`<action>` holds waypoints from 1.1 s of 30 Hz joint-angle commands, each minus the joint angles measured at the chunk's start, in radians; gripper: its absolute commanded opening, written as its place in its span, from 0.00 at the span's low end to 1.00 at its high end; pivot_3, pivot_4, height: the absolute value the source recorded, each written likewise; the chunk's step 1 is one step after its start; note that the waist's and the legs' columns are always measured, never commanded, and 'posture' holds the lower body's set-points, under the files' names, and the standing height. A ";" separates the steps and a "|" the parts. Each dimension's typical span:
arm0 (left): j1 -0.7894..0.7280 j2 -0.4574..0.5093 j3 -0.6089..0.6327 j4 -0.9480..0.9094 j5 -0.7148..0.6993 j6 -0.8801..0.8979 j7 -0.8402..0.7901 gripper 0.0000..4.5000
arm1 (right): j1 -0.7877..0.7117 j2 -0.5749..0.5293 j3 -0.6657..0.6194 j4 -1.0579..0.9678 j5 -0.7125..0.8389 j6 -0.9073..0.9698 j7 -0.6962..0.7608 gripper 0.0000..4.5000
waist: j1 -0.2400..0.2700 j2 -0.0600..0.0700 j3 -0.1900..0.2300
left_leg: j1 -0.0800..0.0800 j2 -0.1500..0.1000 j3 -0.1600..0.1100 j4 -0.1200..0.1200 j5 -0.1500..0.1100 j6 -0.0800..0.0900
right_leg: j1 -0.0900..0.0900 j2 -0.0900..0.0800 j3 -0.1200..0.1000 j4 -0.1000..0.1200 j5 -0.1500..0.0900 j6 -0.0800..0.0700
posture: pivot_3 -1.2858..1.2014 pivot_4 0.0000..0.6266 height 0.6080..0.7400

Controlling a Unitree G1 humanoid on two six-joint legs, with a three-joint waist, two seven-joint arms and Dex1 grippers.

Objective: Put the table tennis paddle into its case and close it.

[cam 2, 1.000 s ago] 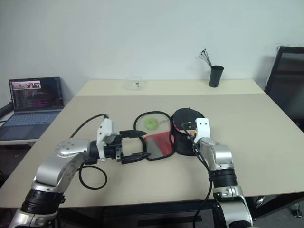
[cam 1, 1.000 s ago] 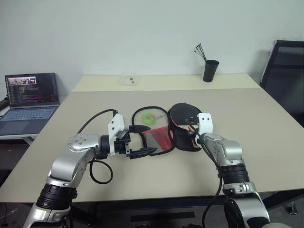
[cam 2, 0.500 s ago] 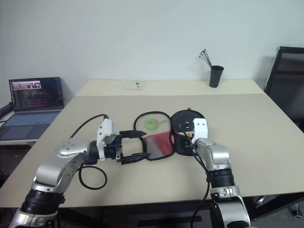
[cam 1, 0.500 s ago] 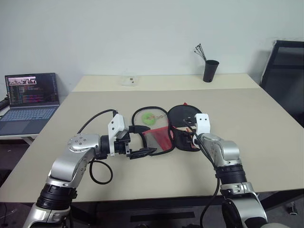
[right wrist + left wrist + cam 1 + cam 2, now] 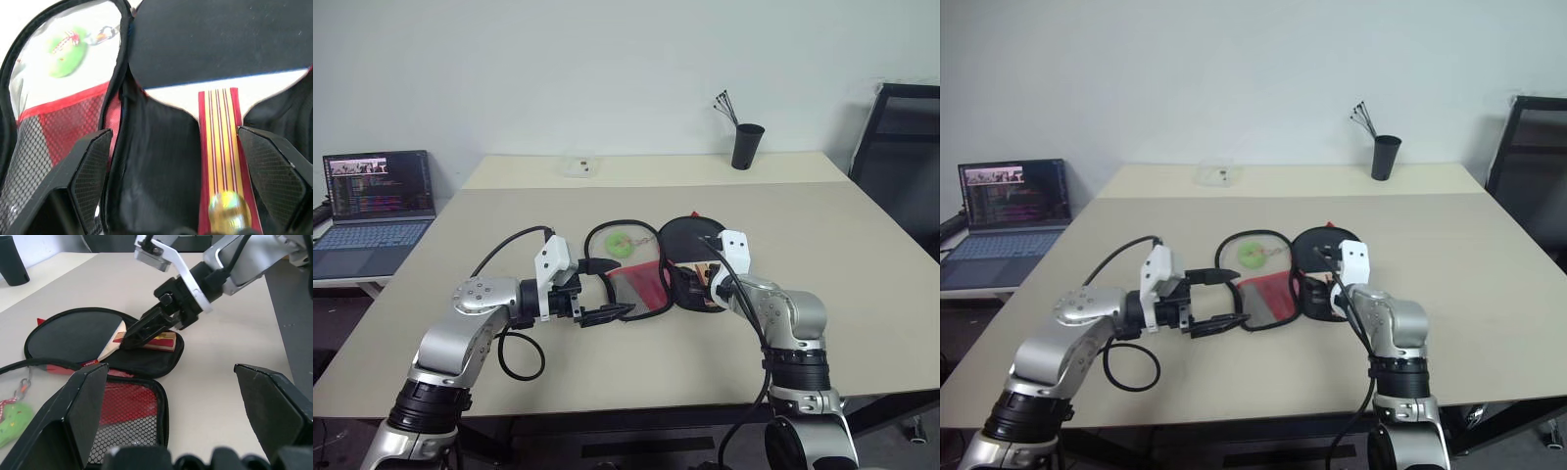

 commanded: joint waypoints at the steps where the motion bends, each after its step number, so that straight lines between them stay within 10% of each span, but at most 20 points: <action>1: -0.011 0.003 0.016 0.001 0.004 -0.023 0.003 1.00 | -0.004 -0.001 -0.006 -0.050 0.017 0.010 0.003 0.99 | 0.000 0.000 0.000 | 0.000 0.000 0.000 0.000 0.000 0.000 | 0.000 0.000 0.000 0.000 0.000 0.000 | 0.52 0.24 1.00; 18: -0.089 0.021 0.042 0.377 0.187 -0.189 0.120 1.00 | 0.005 -0.602 0.060 -0.450 0.306 -0.040 0.631 0.99 | 0.003 0.000 0.000 | 0.000 0.002 -0.001 -0.001 0.000 0.000 | 0.000 0.000 -0.002 -0.002 -0.002 0.001 | 0.52 0.24 1.00; 33: -0.331 -0.074 -0.100 0.807 0.348 -0.189 0.100 1.00 | 0.032 -0.654 0.065 -0.479 0.365 -0.058 0.627 0.99 | 0.015 -0.001 0.001 | -0.002 0.001 -0.001 0.000 0.000 0.000 | -0.001 -0.001 -0.002 -0.003 -0.001 0.000 | 0.52 0.24 1.00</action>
